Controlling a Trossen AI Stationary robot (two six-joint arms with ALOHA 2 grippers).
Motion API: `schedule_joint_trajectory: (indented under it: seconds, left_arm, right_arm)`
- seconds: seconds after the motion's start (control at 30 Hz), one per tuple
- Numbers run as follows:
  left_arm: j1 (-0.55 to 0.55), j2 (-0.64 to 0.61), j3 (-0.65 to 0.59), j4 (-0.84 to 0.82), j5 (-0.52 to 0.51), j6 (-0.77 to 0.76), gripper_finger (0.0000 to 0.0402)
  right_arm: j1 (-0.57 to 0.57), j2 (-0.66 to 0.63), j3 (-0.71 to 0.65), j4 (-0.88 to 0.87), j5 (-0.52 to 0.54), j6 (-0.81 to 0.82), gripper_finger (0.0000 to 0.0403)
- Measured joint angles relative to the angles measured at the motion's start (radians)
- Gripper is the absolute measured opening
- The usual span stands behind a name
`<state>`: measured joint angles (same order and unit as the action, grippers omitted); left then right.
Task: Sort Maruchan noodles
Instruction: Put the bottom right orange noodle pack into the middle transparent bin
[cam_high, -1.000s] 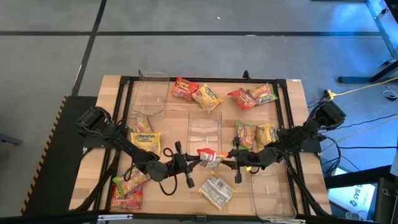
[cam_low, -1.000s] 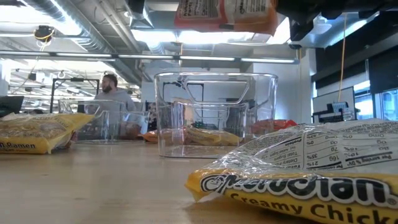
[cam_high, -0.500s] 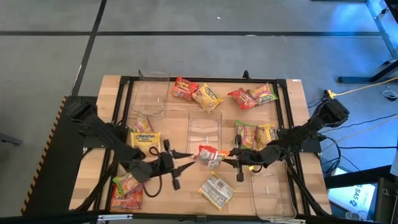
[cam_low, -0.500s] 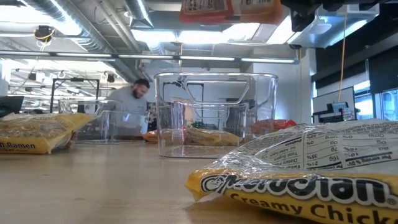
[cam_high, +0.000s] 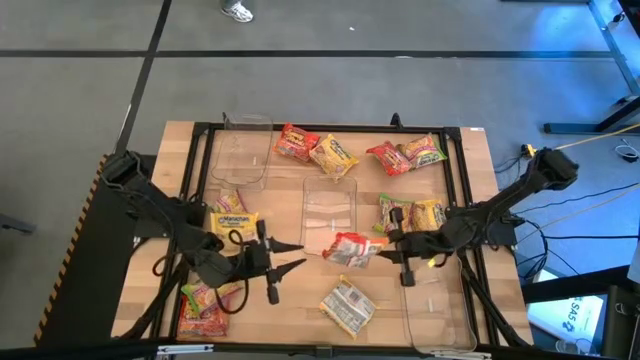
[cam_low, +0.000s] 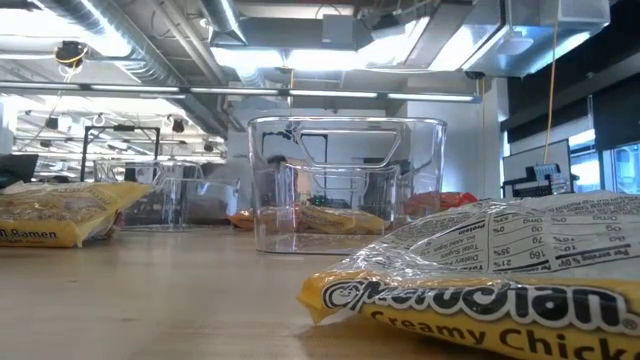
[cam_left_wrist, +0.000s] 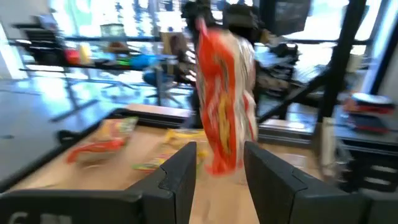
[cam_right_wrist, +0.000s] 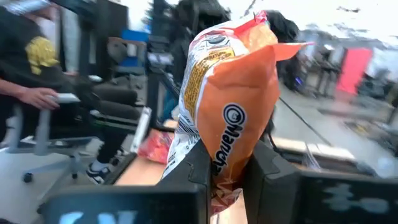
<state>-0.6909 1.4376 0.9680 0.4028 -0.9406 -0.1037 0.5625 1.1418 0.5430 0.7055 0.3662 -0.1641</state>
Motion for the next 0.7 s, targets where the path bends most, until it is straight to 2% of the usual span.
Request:
schedule_joint_trajectory:
  seconds: [0.2, 0.43, 0.53, 0.7]
  left_arm:
    - [0.065, 0.0, 0.0, 0.008, 0.149, -0.162, 0.0128]
    - [0.165, 0.027, -0.002, 0.008, 0.402, -0.41, 0.0131]
    - [0.198, 0.032, -0.002, -0.003, 0.485, -0.497, 0.0147]
    - [0.245, 0.03, -0.002, 0.004, 0.62, -0.603, 0.0191]
  right_arm:
    - [0.0, -0.132, 0.0, -0.04, -0.178, -0.084, 0.0032]
    - [0.0, -0.154, 0.0, -0.069, -0.33, -0.267, 0.0032]
    - [0.001, -0.148, 0.0, -0.116, -0.377, -0.371, 0.0032]
    - [0.008, -0.132, 0.0, -0.157, -0.385, -0.558, 0.0032]
